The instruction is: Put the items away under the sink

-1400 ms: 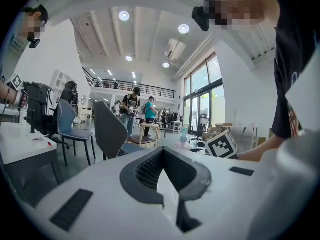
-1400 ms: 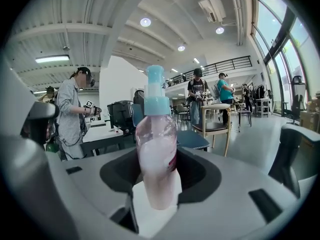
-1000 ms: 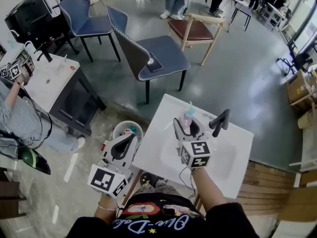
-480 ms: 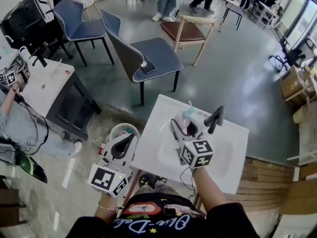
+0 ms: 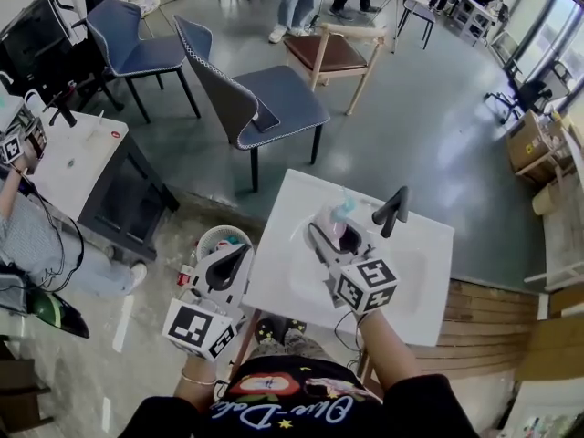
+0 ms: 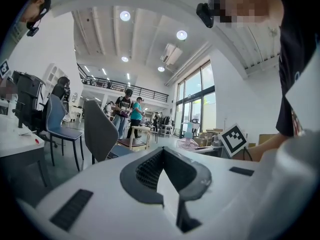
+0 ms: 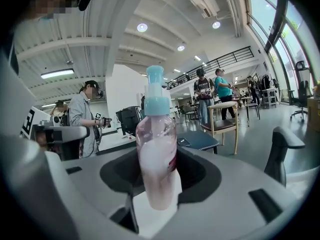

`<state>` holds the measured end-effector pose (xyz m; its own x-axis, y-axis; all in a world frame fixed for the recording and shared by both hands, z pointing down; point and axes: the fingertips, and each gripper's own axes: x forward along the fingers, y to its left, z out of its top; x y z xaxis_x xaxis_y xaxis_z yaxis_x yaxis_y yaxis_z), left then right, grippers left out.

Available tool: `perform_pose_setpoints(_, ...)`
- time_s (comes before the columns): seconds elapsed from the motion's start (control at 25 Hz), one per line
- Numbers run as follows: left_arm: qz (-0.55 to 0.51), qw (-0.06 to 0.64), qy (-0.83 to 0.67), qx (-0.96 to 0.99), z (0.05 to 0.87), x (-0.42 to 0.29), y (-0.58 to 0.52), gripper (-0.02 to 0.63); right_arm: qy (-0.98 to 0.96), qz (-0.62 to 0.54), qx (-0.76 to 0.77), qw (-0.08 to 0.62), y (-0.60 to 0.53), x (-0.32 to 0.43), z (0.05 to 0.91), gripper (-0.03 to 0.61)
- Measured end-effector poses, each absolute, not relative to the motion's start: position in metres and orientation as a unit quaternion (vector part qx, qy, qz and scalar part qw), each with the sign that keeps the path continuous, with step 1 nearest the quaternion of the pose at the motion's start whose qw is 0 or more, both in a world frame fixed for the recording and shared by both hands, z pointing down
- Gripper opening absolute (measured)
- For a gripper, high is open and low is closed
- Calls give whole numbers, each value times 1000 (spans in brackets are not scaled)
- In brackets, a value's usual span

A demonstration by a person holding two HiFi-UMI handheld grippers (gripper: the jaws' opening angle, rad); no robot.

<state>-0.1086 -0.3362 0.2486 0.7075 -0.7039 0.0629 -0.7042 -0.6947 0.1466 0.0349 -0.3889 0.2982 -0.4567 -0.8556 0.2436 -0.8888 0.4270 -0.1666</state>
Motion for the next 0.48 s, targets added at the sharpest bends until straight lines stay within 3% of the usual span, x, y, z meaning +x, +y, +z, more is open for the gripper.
perform_pose_setpoints(0.48,-5,93,-354,931,257,-110,-340,8,-821,147,550,56,-370,41,296,212)
